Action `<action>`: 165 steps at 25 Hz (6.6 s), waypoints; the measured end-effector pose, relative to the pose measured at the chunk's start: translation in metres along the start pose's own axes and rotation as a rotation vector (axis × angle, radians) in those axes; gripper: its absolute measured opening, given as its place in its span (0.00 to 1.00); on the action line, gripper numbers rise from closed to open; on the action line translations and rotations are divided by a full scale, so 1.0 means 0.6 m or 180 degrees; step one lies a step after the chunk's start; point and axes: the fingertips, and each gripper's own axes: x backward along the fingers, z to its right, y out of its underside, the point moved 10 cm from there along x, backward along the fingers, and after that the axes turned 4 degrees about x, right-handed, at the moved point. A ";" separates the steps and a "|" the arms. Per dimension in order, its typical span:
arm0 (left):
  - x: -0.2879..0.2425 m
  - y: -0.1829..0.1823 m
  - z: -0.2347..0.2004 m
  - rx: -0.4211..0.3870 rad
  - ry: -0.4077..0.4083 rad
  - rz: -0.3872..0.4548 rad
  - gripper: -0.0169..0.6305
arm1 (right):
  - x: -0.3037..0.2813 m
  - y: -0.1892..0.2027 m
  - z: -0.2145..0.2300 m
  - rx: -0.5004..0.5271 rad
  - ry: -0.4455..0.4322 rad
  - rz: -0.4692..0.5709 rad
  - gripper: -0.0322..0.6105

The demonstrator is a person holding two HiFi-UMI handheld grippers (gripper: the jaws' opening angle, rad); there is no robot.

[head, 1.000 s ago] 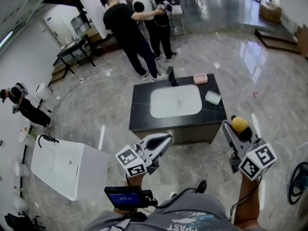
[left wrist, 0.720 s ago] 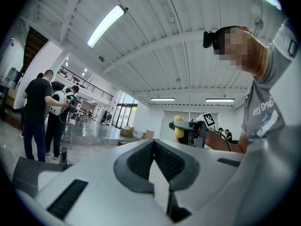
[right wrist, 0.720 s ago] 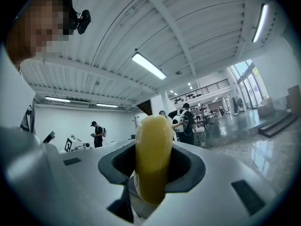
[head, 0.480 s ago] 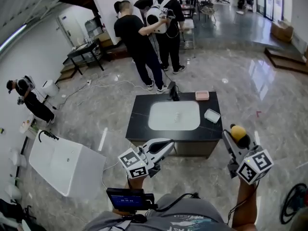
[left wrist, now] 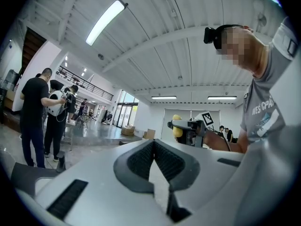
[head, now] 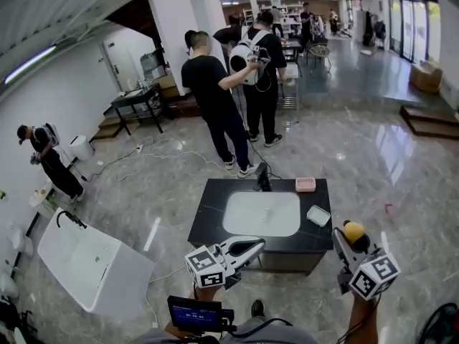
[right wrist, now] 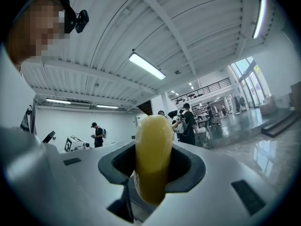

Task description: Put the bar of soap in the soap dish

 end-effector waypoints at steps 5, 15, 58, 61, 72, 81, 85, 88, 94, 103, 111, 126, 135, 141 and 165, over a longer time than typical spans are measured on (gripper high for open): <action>-0.011 -0.016 -0.051 -0.0043 0.0113 0.0068 0.04 | -0.033 0.000 0.002 0.0069 0.0065 0.0053 0.29; -0.029 -0.054 -0.159 0.0044 0.0293 0.0053 0.04 | -0.131 -0.006 0.014 -0.0037 0.0252 -0.0022 0.29; -0.108 -0.064 -0.349 0.0177 0.0063 0.0049 0.04 | -0.325 0.033 0.175 -0.0087 0.0189 -0.0234 0.29; -0.117 -0.057 -0.355 0.0219 0.0033 0.0054 0.04 | -0.335 0.043 0.191 -0.0111 0.0166 -0.0267 0.29; -0.185 -0.023 -0.383 0.0434 0.0026 0.0003 0.04 | -0.369 0.090 0.250 -0.0167 0.0108 -0.0454 0.29; -0.214 -0.013 -0.409 0.0494 -0.0059 -0.0058 0.04 | -0.404 0.149 0.312 -0.0178 0.0173 -0.0742 0.29; -0.219 -0.004 -0.415 0.0549 -0.0095 -0.0108 0.04 | -0.417 0.192 0.336 -0.0218 0.0212 -0.0937 0.29; -0.225 0.005 -0.426 0.0584 -0.0127 -0.0121 0.04 | -0.432 0.233 0.362 -0.0248 0.0232 -0.1093 0.29; -0.234 0.017 -0.447 0.0654 -0.0197 -0.0185 0.04 | -0.455 0.311 0.403 -0.0276 0.0258 -0.1457 0.29; -0.250 0.020 -0.464 0.0724 -0.0244 -0.0220 0.04 | -0.465 0.390 0.443 -0.0272 0.0261 -0.1896 0.29; -0.257 0.034 -0.483 0.0787 -0.0284 -0.0248 0.04 | -0.479 0.457 0.469 -0.0209 0.0224 -0.2205 0.29; -0.276 0.051 -0.489 0.0836 -0.0271 -0.0309 0.04 | -0.470 0.577 0.492 -0.0031 0.0155 -0.2970 0.29; -0.287 0.056 -0.481 0.0855 -0.0268 -0.0337 0.04 | -0.469 0.614 0.494 0.0180 -0.0038 -0.3300 0.29; -0.282 0.059 -0.479 0.0873 -0.0296 -0.0341 0.04 | -0.479 0.632 0.487 0.0285 -0.0153 -0.3491 0.29; -0.228 0.038 -0.449 0.0749 -0.0287 -0.0327 0.04 | -0.478 0.591 0.473 0.0507 0.0205 -0.3285 0.29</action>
